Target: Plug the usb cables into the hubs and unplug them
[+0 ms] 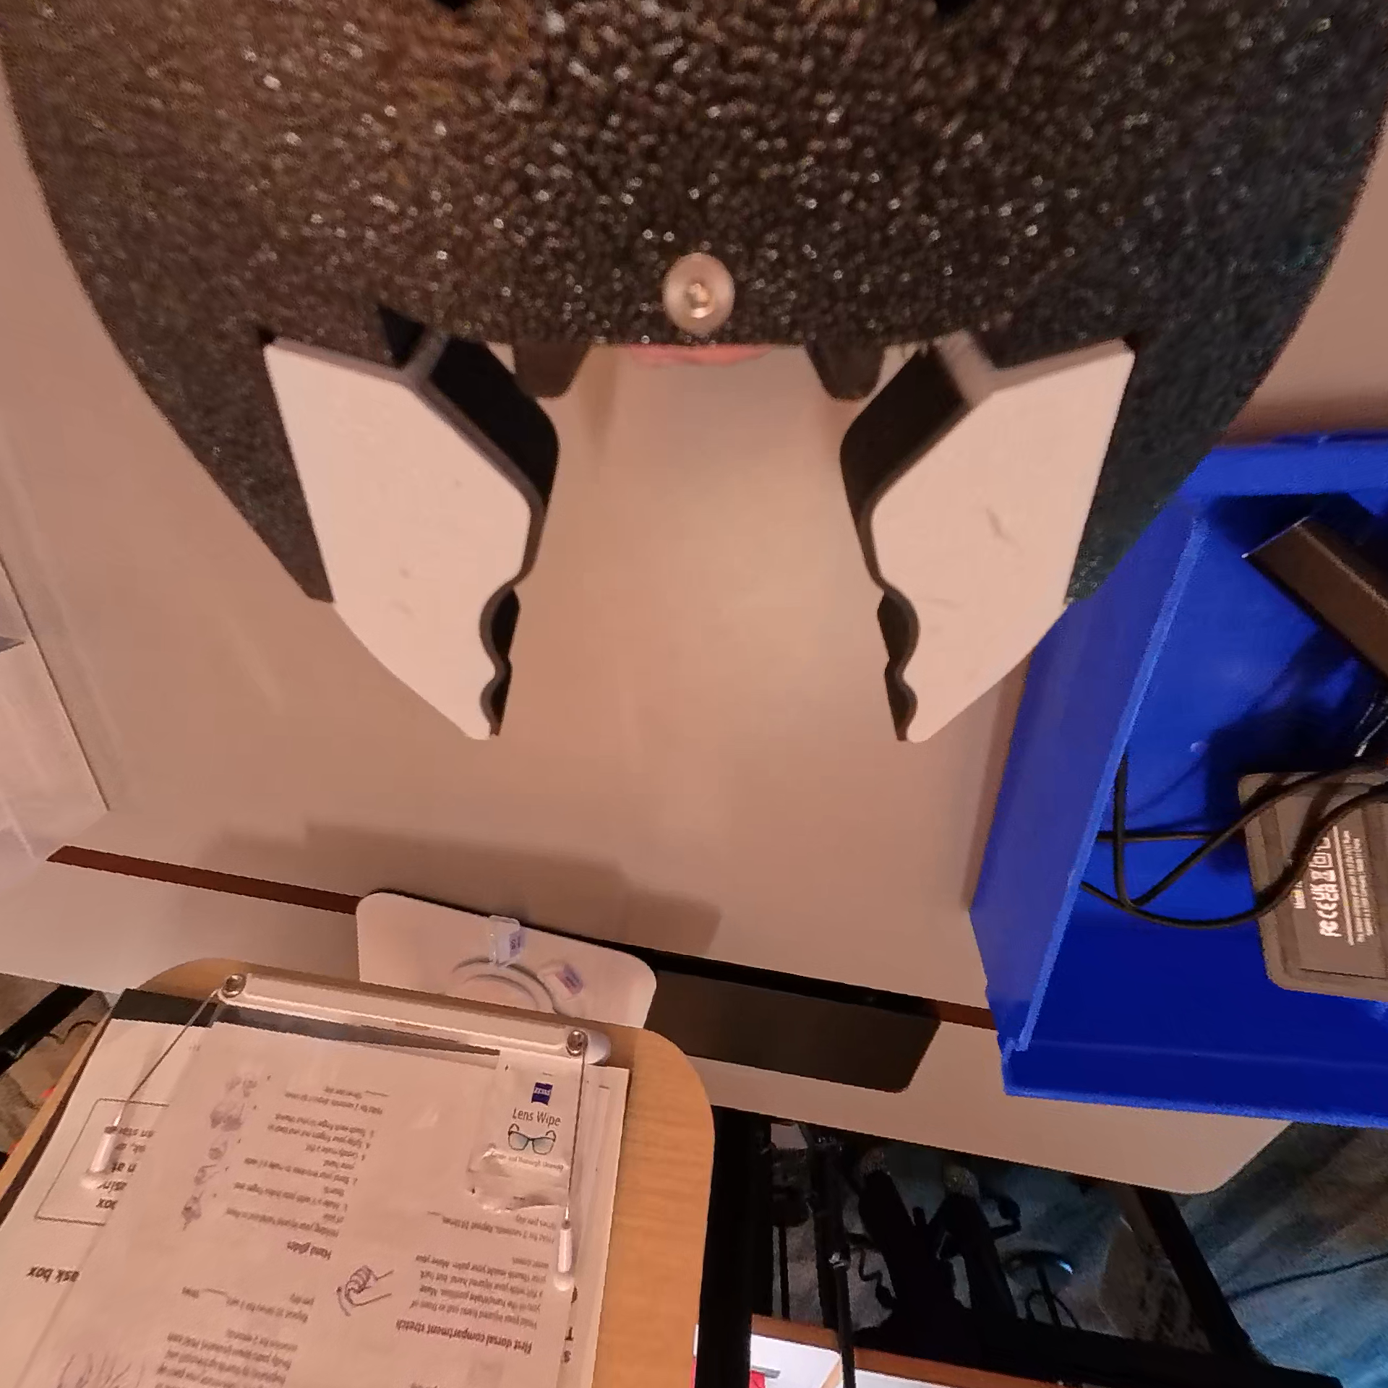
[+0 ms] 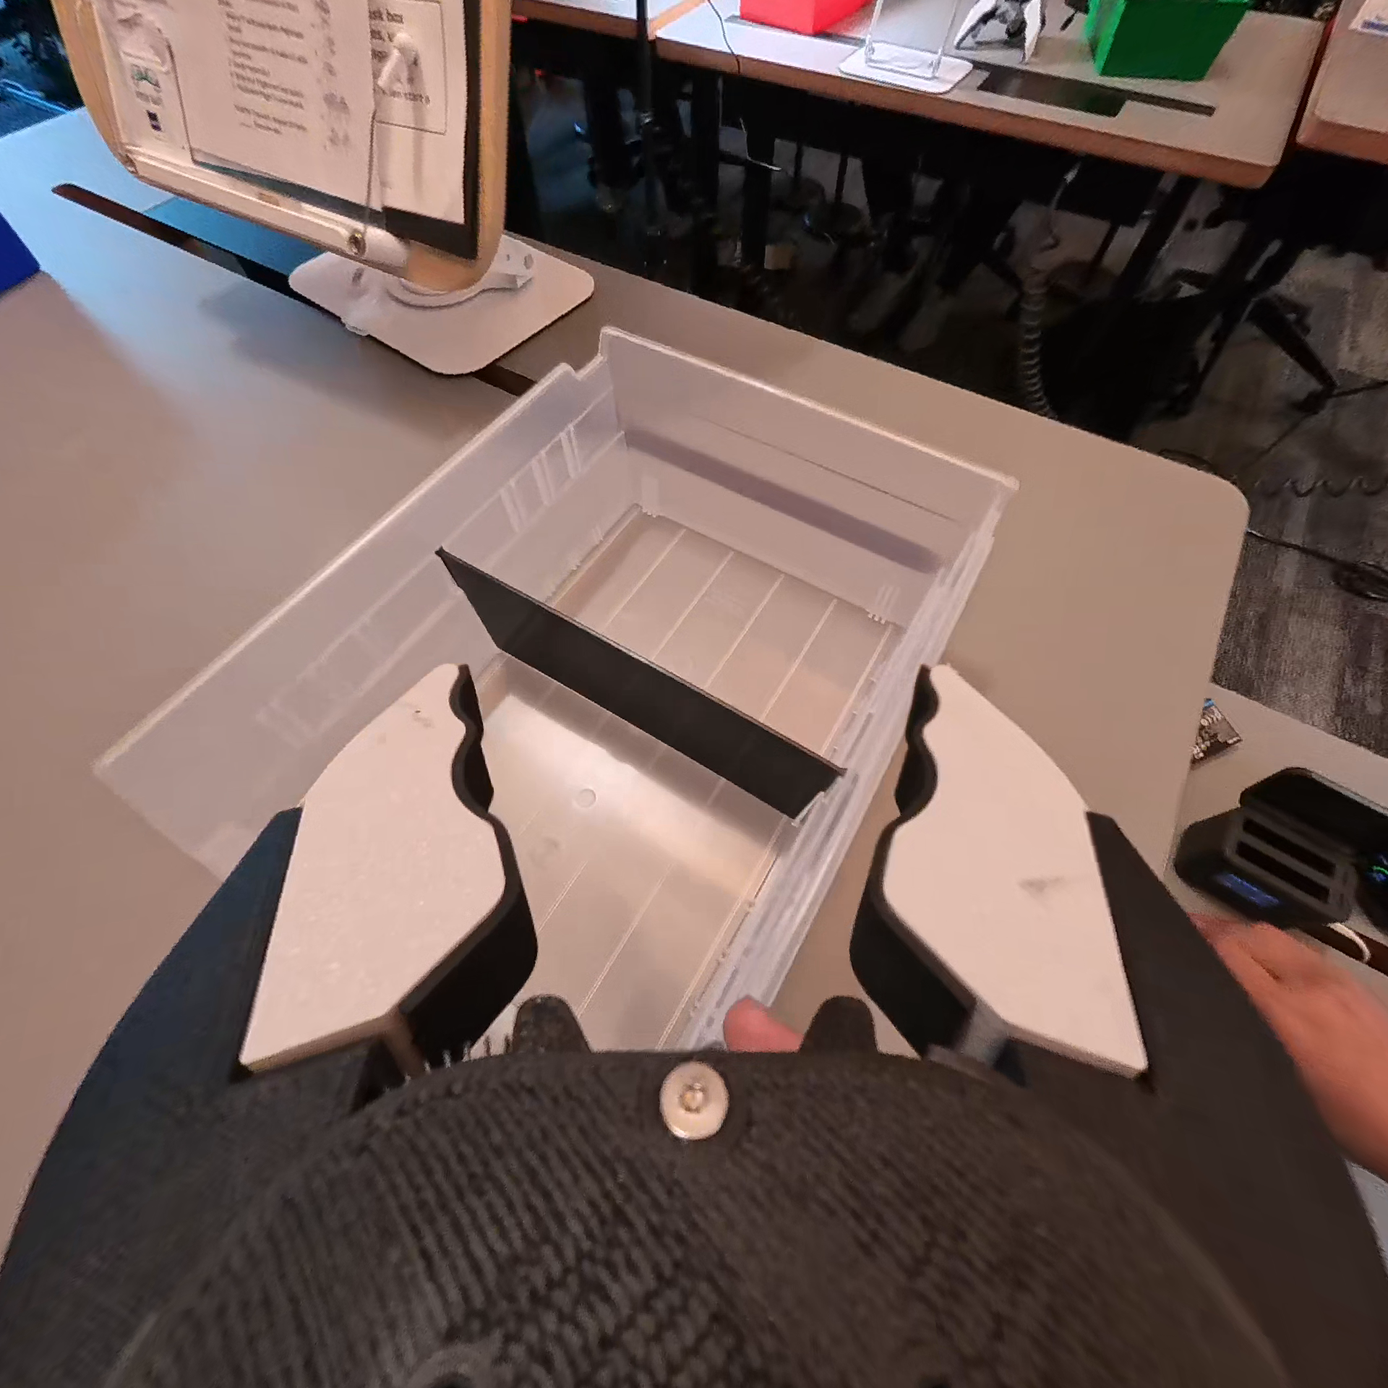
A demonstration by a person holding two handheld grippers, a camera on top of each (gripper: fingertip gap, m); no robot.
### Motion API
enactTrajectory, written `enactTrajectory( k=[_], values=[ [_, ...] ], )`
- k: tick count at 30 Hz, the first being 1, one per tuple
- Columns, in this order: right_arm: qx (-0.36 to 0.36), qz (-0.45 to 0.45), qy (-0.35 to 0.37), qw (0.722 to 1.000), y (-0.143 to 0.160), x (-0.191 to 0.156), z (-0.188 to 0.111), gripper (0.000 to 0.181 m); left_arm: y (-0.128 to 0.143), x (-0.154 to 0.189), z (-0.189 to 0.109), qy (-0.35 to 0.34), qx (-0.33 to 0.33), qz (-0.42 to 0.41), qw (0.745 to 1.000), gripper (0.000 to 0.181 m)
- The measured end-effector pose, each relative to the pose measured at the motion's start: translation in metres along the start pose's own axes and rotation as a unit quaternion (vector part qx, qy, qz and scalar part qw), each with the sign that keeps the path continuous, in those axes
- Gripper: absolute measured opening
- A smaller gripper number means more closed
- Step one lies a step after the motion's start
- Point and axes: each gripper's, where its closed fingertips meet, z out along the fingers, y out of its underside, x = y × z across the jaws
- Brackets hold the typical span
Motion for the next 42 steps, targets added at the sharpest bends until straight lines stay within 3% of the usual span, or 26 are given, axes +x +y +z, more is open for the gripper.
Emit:
enactTrajectory(
  k=[9, 15, 25, 29, 36, 40, 42],
  values=[
    [-0.049, -0.054, 0.0, 0.997, 0.008, -0.032, 0.012, 0.112, 0.01, -0.009, 0.0, -0.002, -0.005, -0.015, 1.0, 0.095],
    [-0.037, -0.061, -0.009, 0.997, 0.005, -0.058, 0.004, 0.112, 0.014, -0.014, -0.004, 0.002, 0.0, -0.018, 1.0, 0.094],
    [-0.023, -0.098, -0.011, 0.995, -0.011, -0.113, -0.015, 0.113, 0.005, -0.042, -0.046, -0.013, 0.063, 0.003, 0.998, 0.095],
    [-0.001, -0.102, -0.019, 0.995, -0.011, -0.14, -0.009, 0.112, 0.009, -0.072, -0.053, -0.039, 0.052, 0.033, 0.997, 0.095],
    [-0.039, -0.048, -0.005, 0.998, 0.031, -0.162, -0.001, 0.112, -0.008, -0.152, -0.053, -0.056, 0.028, 0.071, 0.996, 0.094],
    [-0.061, -0.012, 0.02, 0.998, 0.045, -0.175, 0.003, 0.113, -0.011, -0.215, -0.033, -0.078, -0.042, 0.083, 0.993, 0.091],
    [-0.07, 0.005, 0.034, 0.997, 0.047, -0.184, 0.006, 0.113, -0.003, -0.242, -0.021, -0.085, -0.097, 0.032, 0.991, 0.087]
  ],
)
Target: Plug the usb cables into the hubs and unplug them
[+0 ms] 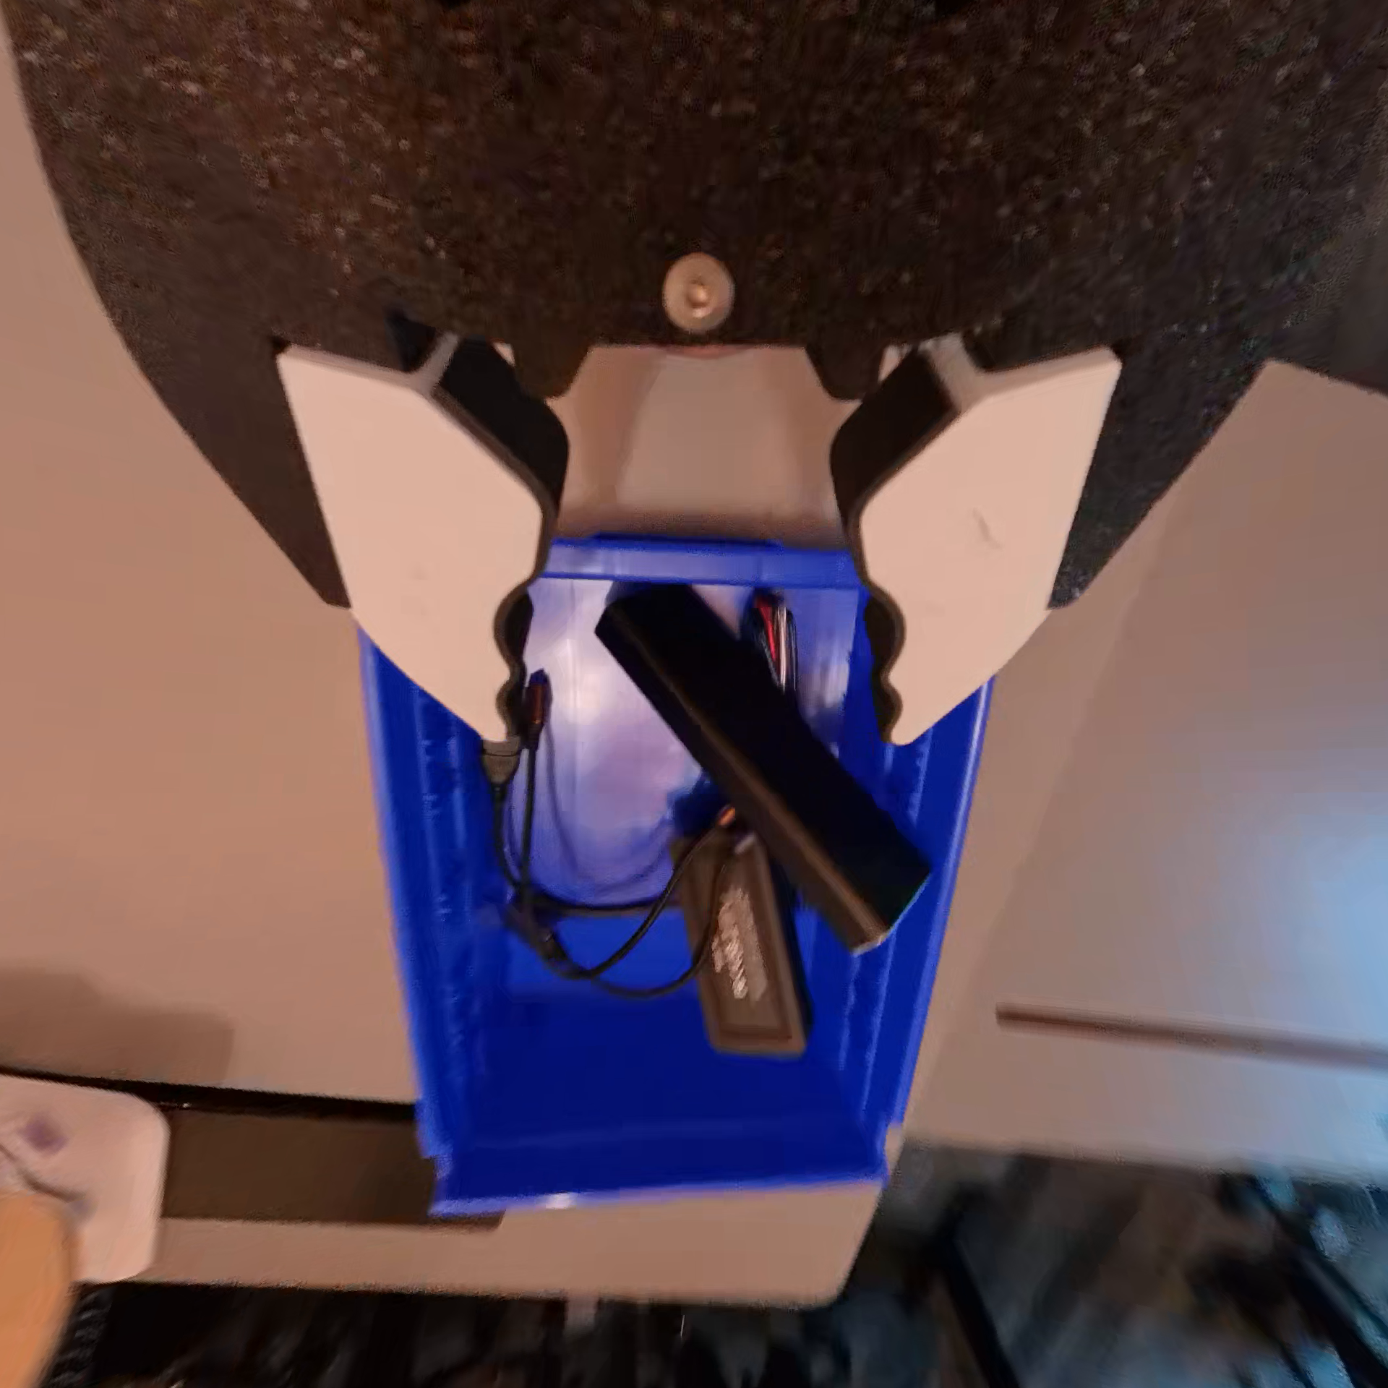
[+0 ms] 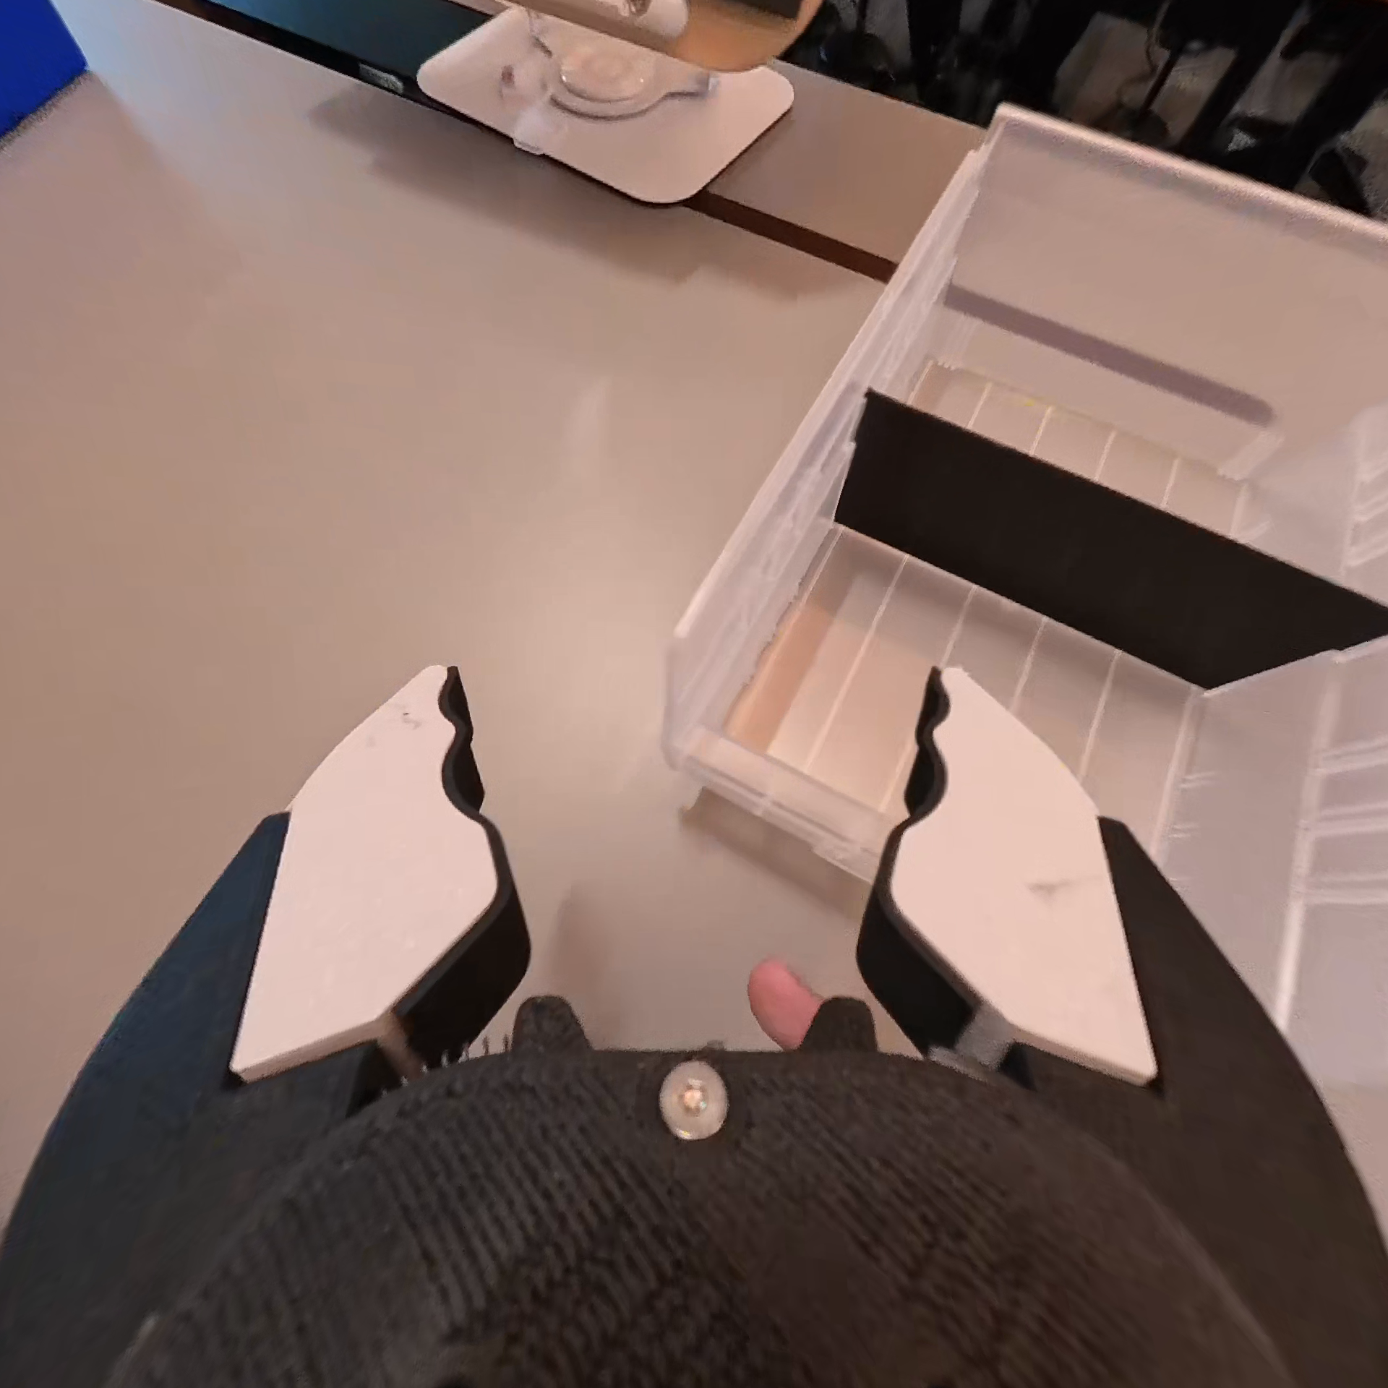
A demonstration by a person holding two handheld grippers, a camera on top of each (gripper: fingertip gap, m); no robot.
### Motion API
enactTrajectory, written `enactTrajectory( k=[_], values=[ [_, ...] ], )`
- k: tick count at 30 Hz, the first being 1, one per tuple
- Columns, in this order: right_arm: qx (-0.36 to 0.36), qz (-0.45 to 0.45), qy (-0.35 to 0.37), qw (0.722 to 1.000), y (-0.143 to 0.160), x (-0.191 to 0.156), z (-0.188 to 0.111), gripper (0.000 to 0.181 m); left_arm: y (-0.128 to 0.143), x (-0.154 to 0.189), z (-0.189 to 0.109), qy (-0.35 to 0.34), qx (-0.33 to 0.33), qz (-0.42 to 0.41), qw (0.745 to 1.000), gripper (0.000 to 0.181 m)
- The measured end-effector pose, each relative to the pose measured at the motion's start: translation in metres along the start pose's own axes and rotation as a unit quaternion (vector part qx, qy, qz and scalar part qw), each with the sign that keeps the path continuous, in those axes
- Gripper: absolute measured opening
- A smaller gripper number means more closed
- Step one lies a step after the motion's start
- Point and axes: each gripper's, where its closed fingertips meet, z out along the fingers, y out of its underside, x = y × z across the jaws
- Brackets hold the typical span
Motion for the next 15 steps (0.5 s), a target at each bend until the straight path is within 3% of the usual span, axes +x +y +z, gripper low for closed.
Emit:
enactTrajectory(
  k=[2, 4, 7, 9, 15],
  values=[
    [0.0, 0.008, 0.005, 1.0, -0.003, -0.014, 0.001, 0.113, 0.011, -0.006, 0.021, 0.028, -0.055, -0.074, 0.995, 0.078],
    [0.004, 0.008, 0.011, 1.0, -0.007, -0.028, 0.002, 0.112, 0.029, -0.003, 0.043, 0.064, -0.129, -0.116, 0.983, 0.081],
    [0.013, 0.012, 0.002, 1.0, -0.016, -0.053, 0.004, 0.112, 0.053, -0.016, 0.068, 0.044, -0.209, -0.115, 0.97, 0.086],
    [0.01, -0.001, -0.005, 1.0, -0.019, -0.068, 0.004, 0.112, 0.062, -0.026, 0.081, 0.038, -0.239, -0.122, 0.963, 0.084],
    [-0.013, -0.032, -0.009, 0.999, -0.016, -0.086, 0.006, 0.111, 0.06, -0.016, 0.107, 0.122, -0.26, -0.158, 0.945, 0.083]
  ],
)
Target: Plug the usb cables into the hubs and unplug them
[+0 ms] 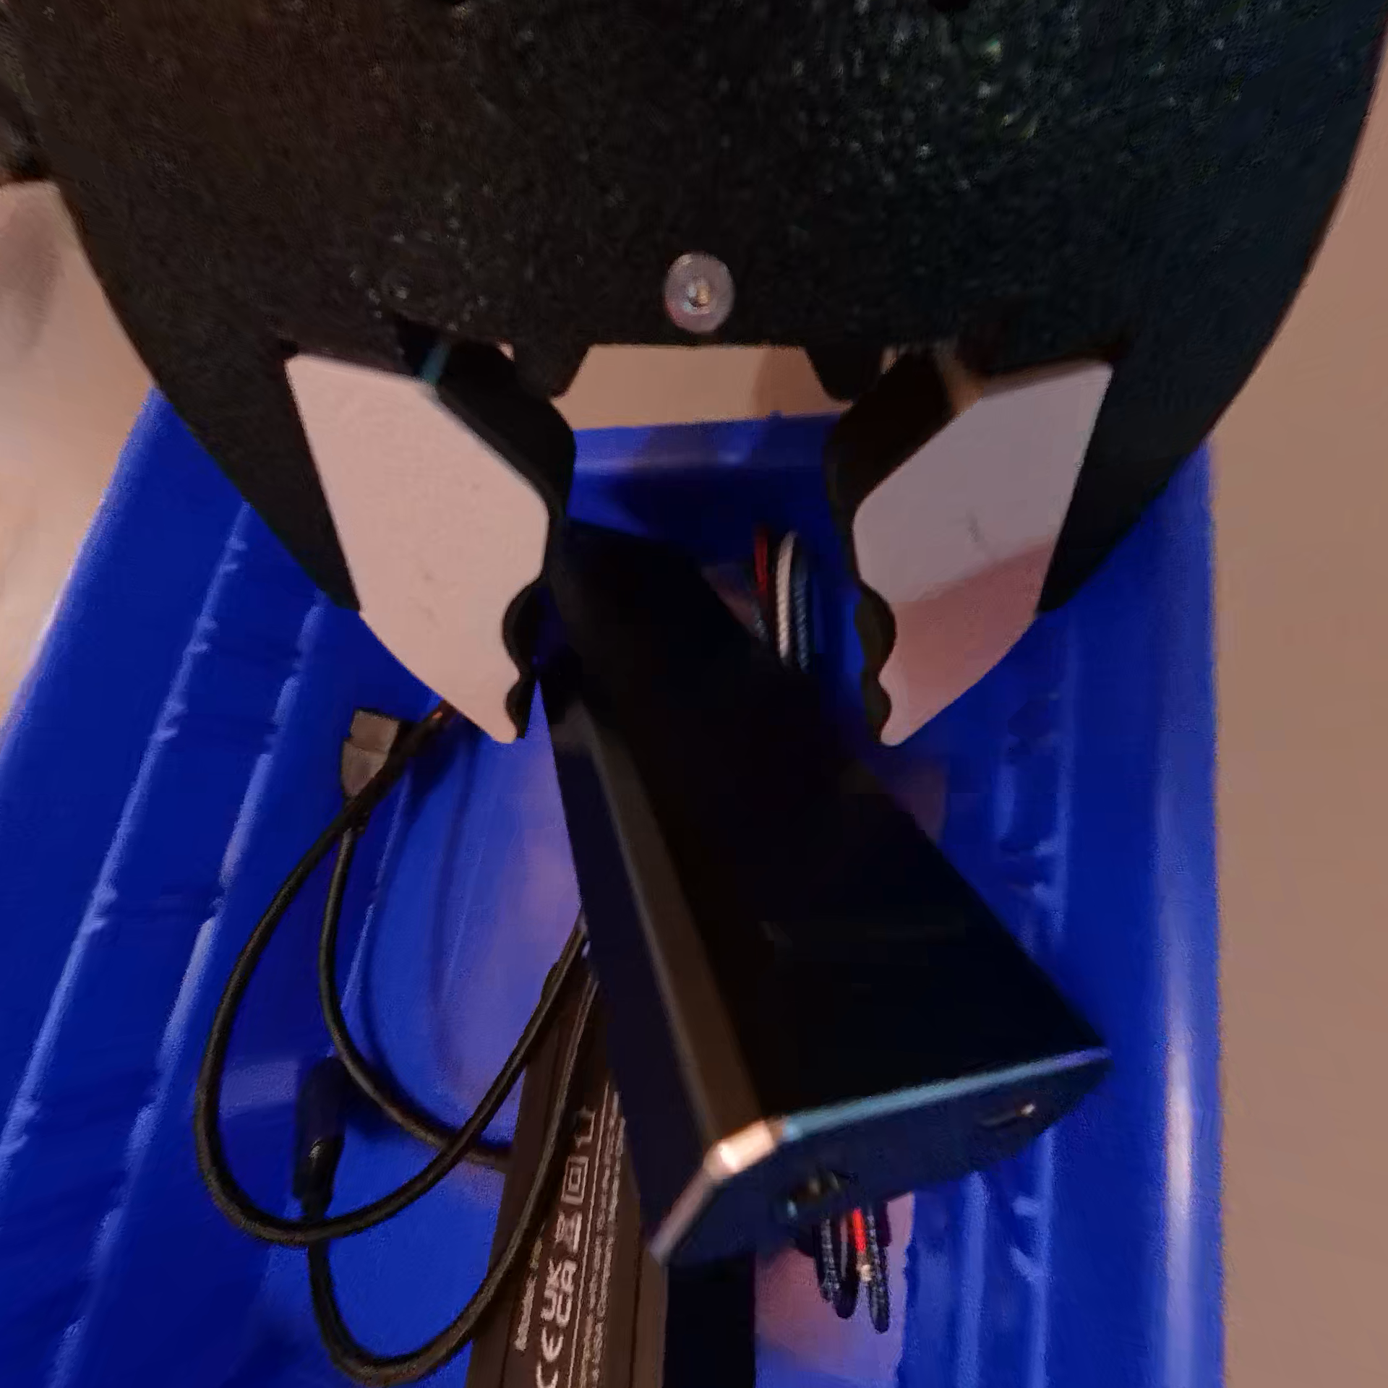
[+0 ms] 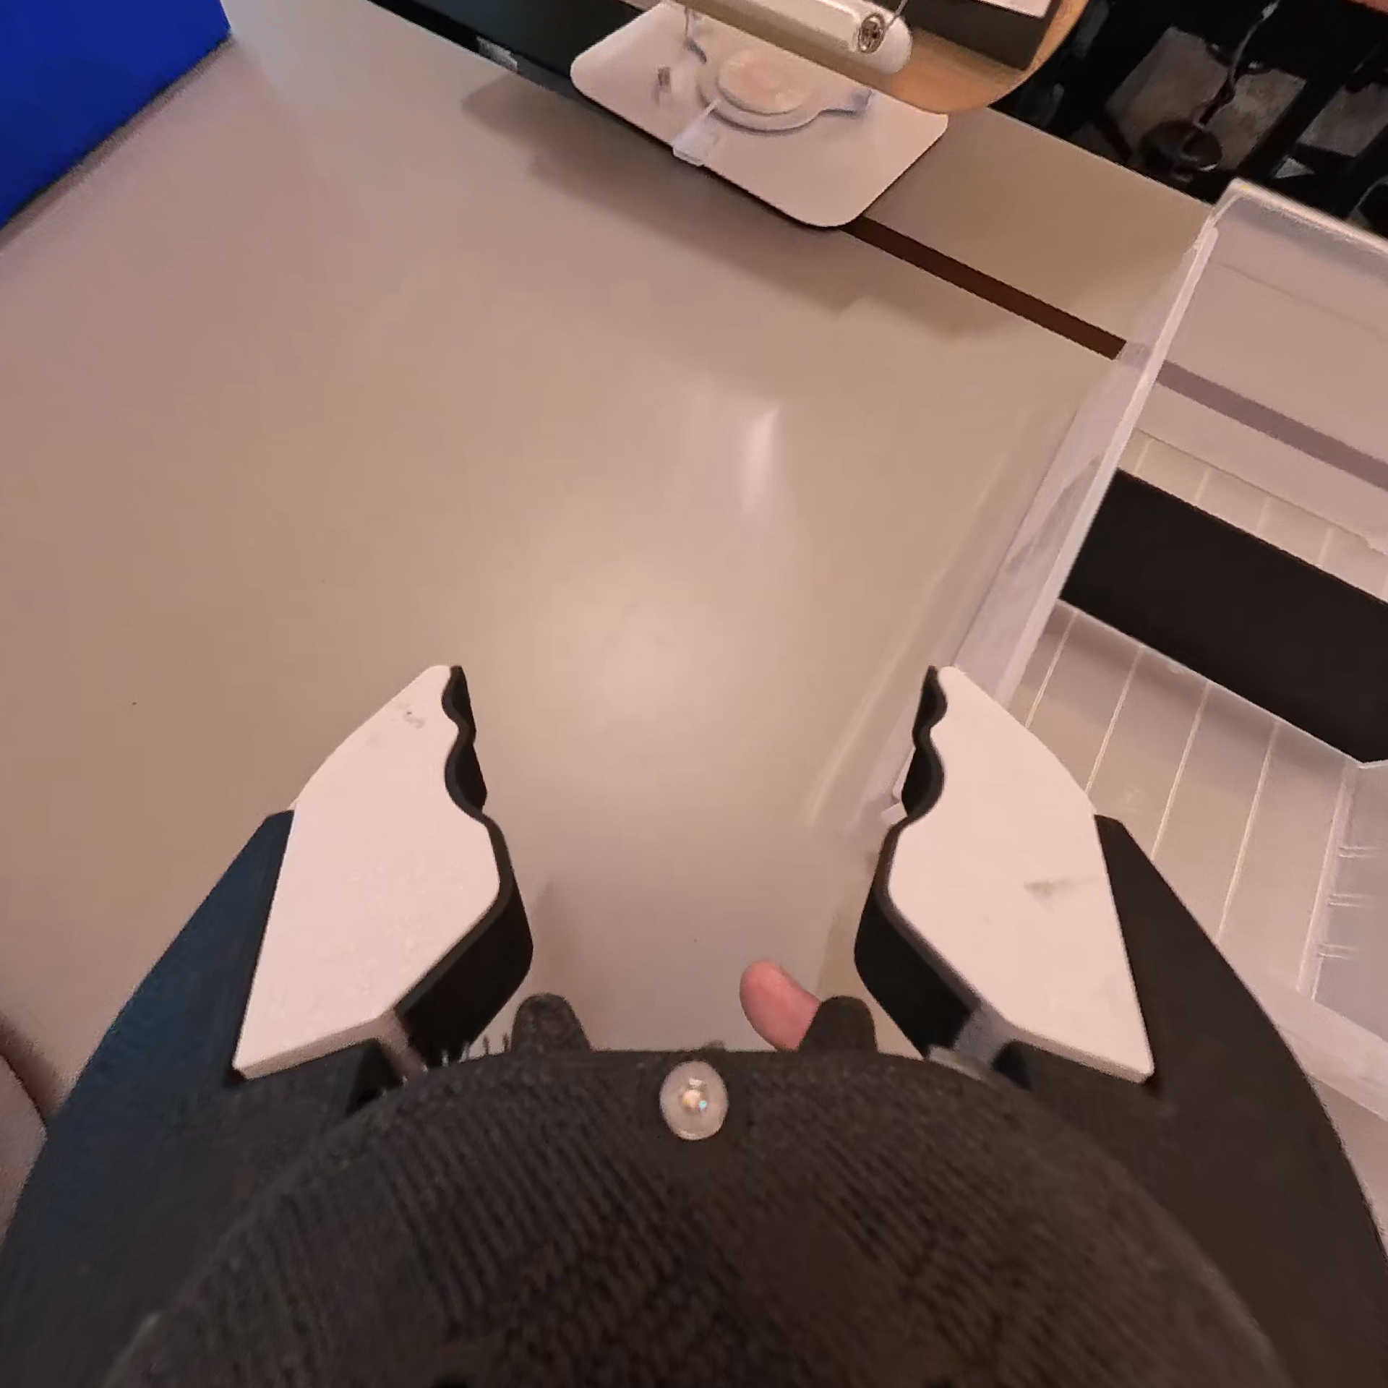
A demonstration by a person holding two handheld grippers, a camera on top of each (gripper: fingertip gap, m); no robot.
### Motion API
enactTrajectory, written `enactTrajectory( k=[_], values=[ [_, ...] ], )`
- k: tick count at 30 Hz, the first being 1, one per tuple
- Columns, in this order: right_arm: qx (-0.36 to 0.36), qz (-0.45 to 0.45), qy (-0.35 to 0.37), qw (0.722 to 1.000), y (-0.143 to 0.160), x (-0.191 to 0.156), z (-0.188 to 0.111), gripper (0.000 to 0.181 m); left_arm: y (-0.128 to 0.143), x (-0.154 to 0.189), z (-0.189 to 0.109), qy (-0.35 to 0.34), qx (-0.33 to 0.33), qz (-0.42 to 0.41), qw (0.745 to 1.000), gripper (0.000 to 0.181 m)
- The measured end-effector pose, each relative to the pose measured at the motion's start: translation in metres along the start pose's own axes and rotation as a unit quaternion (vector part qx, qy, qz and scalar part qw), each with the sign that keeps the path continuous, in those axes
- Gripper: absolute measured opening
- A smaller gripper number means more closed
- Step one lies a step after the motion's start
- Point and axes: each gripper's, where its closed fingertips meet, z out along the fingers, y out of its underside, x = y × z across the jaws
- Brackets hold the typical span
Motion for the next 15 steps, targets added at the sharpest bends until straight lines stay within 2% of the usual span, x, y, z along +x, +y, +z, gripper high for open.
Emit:
enactTrajectory(
  k=[3, 8, 12, 15],
  values=[
    [-0.003, 0.002, -0.008, 1.0, 0.004, -0.002, 0.0, 0.111, 0.001, 0.007, 0.016, 0.055, -0.016, -0.028, 0.998, 0.076],
    [-0.002, 0.014, -0.01, 1.0, 0.018, 0.008, -0.007, 0.11, -0.006, 0.012, 0.012, 0.046, 0.047, 0.019, 0.998, 0.074],
    [0.009, 0.032, -0.022, 0.999, 0.023, 0.017, -0.012, 0.11, -0.009, 0.017, -0.009, -0.001, 0.11, 0.057, 0.992, 0.073],
    [0.012, 0.025, -0.023, 0.999, 0.021, 0.028, -0.015, 0.109, -0.016, 0.034, -0.041, -0.038, 0.171, 0.103, 0.979, 0.072]
  ],
)
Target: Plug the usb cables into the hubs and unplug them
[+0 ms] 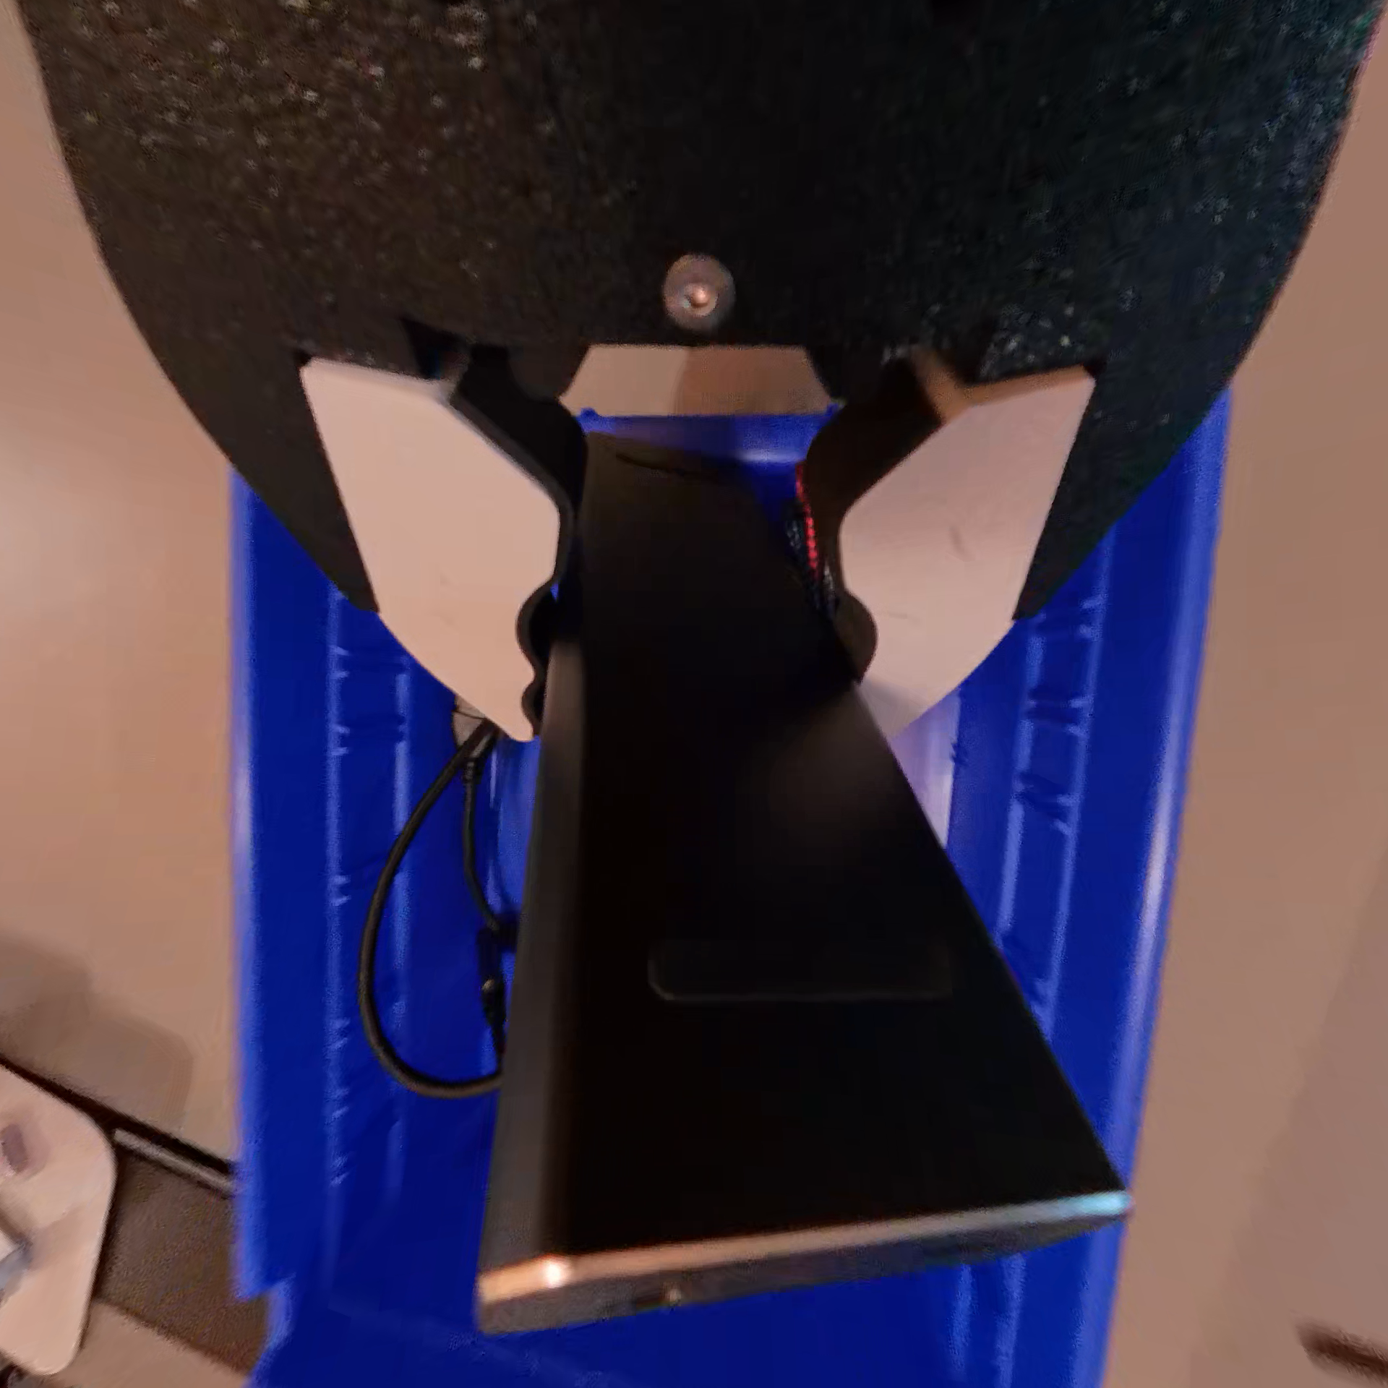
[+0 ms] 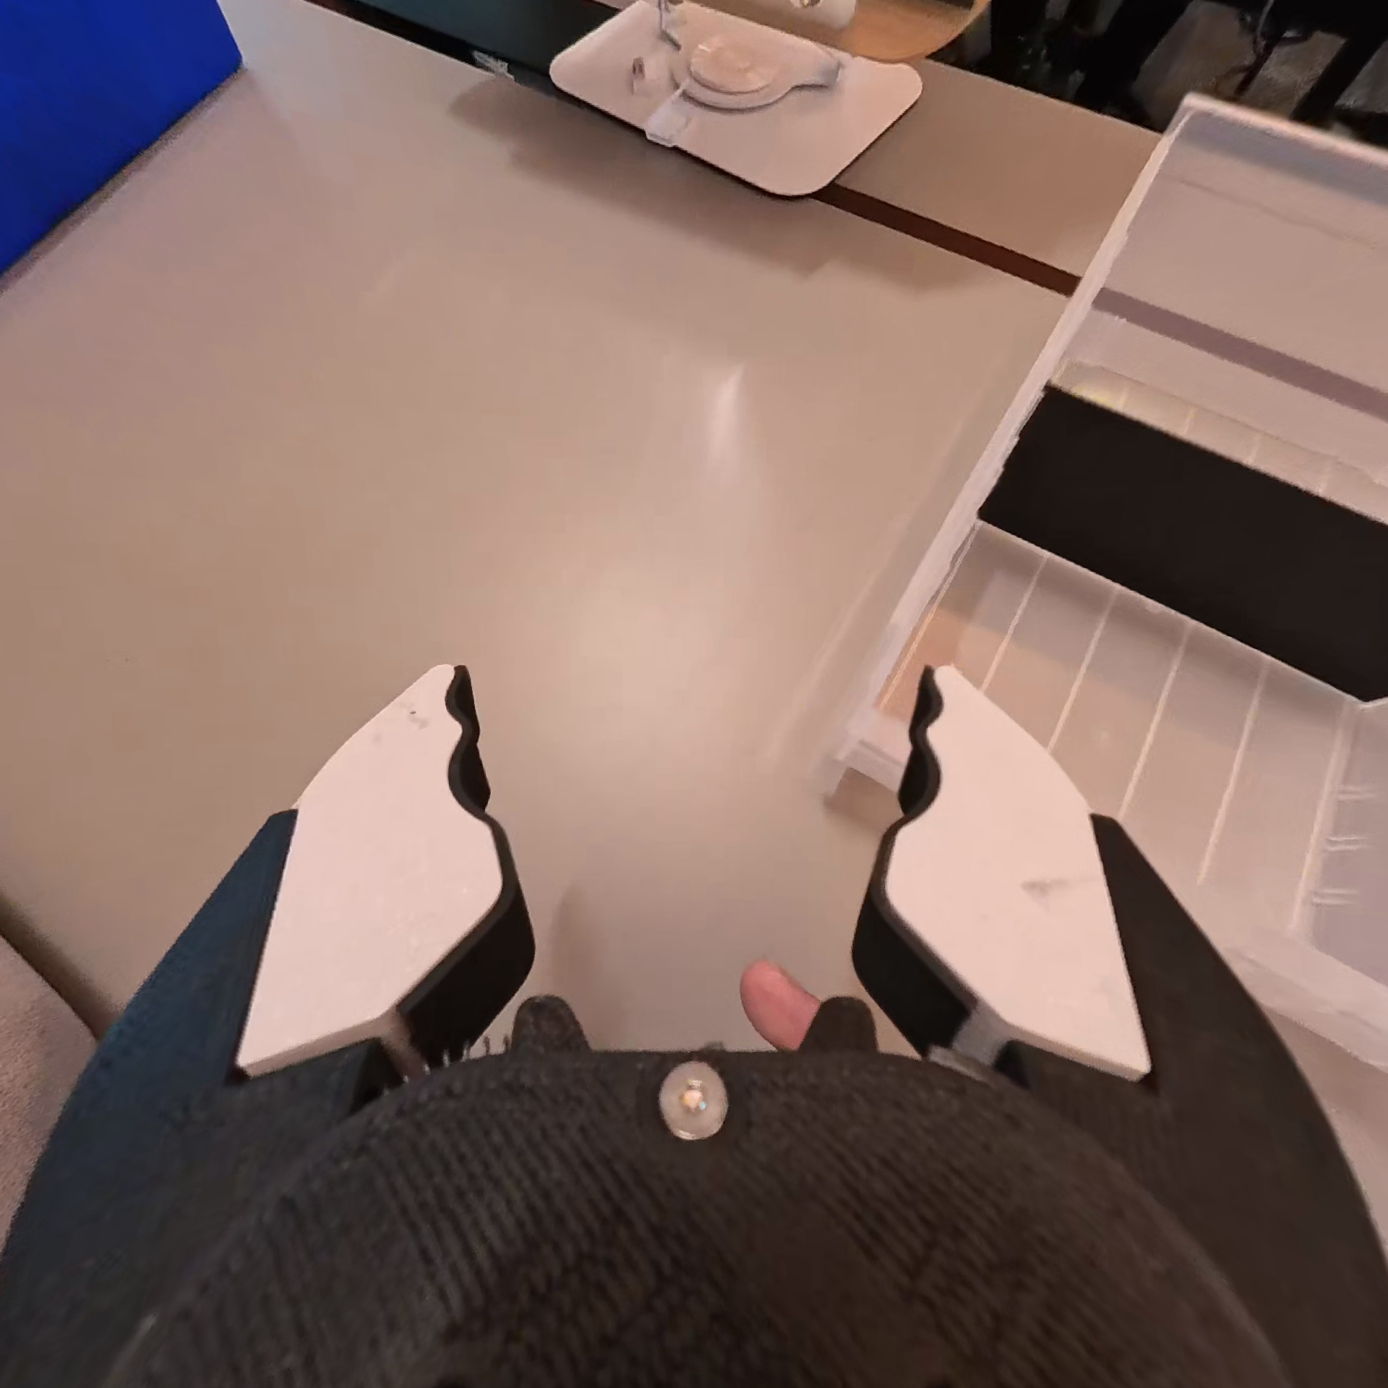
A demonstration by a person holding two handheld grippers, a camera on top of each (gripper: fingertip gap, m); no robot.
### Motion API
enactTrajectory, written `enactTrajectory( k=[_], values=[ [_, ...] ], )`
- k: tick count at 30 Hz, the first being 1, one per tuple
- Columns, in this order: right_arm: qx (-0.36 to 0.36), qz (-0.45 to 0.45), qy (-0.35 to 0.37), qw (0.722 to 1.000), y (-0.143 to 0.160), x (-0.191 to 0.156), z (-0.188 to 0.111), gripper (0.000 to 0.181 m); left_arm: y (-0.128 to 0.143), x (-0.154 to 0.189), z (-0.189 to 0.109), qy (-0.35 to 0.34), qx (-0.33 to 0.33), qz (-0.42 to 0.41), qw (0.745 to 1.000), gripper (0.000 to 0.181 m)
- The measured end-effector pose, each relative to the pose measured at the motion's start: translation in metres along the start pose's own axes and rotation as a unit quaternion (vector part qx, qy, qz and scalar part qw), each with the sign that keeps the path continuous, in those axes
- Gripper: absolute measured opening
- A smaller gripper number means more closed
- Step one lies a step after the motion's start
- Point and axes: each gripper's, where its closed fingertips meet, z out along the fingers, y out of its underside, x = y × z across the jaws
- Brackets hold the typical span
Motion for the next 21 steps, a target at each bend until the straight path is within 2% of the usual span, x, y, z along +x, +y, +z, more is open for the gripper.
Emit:
enactTrajectory(
  k=[4, 8, 11, 13, 15, 17, 19, 21],
  values=[
    [0.018, -0.01, -0.012, 1.0, -0.011, 0.007, -0.004, 0.109, -0.042, 0.018, -0.061, -0.089, 0.078, 0.091, 0.989, 0.072],
    [0.033, -0.024, -0.034, 0.999, -0.02, 0.007, -0.003, 0.108, -0.085, 0.053, -0.128, -0.128, 0.163, 0.147, 0.967, 0.072],
    [0.045, -0.03, -0.051, 0.997, -0.027, 0.005, 0.0, 0.108, -0.106, 0.094, -0.172, -0.107, 0.217, 0.176, 0.954, 0.073],
    [0.061, -0.025, -0.073, 0.995, -0.036, 0.001, 0.001, 0.108, -0.11, 0.134, -0.19, -0.055, 0.241, 0.205, 0.947, 0.072],
    [0.09, -0.023, -0.097, 0.991, -0.051, -0.005, 0.0, 0.108, -0.105, 0.18, -0.198, 0.006, 0.252, 0.254, 0.934, 0.073],
    [0.12, -0.022, -0.13, 0.984, -0.069, -0.014, -0.002, 0.107, -0.087, 0.229, -0.193, 0.072, 0.252, 0.316, 0.912, 0.073],
    [0.15, -0.033, -0.169, 0.974, -0.09, -0.027, -0.007, 0.107, -0.057, 0.278, -0.176, 0.144, 0.239, 0.379, 0.882, 0.073],
    [0.189, -0.059, -0.208, 0.958, -0.114, -0.041, -0.016, 0.108, -0.015, 0.326, -0.154, 0.222, 0.208, 0.436, 0.847, 0.073]
  ],
)
